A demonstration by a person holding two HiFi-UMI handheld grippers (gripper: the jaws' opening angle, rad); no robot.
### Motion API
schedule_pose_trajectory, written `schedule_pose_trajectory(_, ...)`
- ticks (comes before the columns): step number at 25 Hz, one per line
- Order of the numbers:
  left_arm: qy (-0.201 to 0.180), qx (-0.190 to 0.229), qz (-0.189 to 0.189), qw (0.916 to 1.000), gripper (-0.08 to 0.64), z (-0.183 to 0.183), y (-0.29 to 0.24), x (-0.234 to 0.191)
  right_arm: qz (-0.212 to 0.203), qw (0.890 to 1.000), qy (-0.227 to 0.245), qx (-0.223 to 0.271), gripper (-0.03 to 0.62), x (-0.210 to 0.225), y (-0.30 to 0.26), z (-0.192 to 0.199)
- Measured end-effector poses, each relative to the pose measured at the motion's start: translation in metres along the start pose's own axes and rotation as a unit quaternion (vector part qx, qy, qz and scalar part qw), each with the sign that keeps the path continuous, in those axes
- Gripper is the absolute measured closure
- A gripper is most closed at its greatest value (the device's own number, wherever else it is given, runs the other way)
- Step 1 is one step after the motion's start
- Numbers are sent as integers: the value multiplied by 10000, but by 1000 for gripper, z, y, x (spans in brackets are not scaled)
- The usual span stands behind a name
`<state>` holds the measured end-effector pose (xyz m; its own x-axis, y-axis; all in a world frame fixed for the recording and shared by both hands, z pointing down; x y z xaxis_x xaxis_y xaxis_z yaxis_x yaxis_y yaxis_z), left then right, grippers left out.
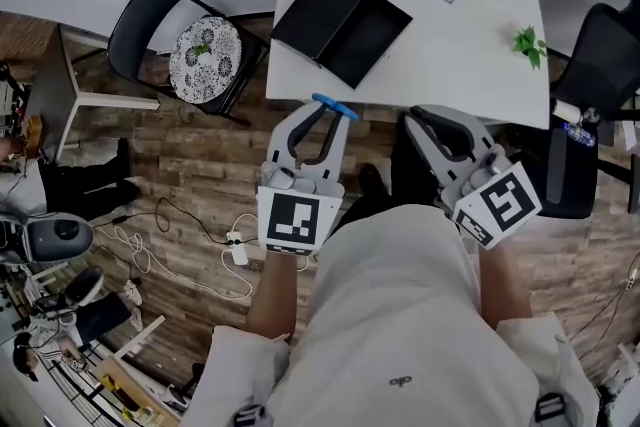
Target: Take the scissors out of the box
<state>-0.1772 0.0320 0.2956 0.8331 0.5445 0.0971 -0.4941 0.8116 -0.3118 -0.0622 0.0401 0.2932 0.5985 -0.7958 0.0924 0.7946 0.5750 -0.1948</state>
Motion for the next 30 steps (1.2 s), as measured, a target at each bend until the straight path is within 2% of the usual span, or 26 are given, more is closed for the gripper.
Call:
schedule_pose_trajectory(12,165,38,68,9998,477,6,11,3,110,9999,31,-41,577,-5,11,2)
schedule_pose_trajectory(19,219,107,110,9996,476,-2,6,6,251,9995,193,-8,584,9,19,-8)
schedule_pose_trajectory(23,244,133,188,9994,476,-1,7,11,420,9990,110,62,586,13,27,-6)
schedule_pose_trajectory(30,341,70,209,9992,477,0,8,19,486,9988,60,86,586,15,36,-1)
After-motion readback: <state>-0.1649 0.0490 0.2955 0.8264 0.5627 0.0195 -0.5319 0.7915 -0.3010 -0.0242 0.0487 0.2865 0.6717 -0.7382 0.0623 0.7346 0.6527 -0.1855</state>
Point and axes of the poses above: the fingertips, and each gripper's own axes: y backward along the fingers, x to its right, z out of its underside, the point moved 2 cm from there along y, backward along the fingers, and after that the axes turned 4 degrees about y, right-handed, at the moved point
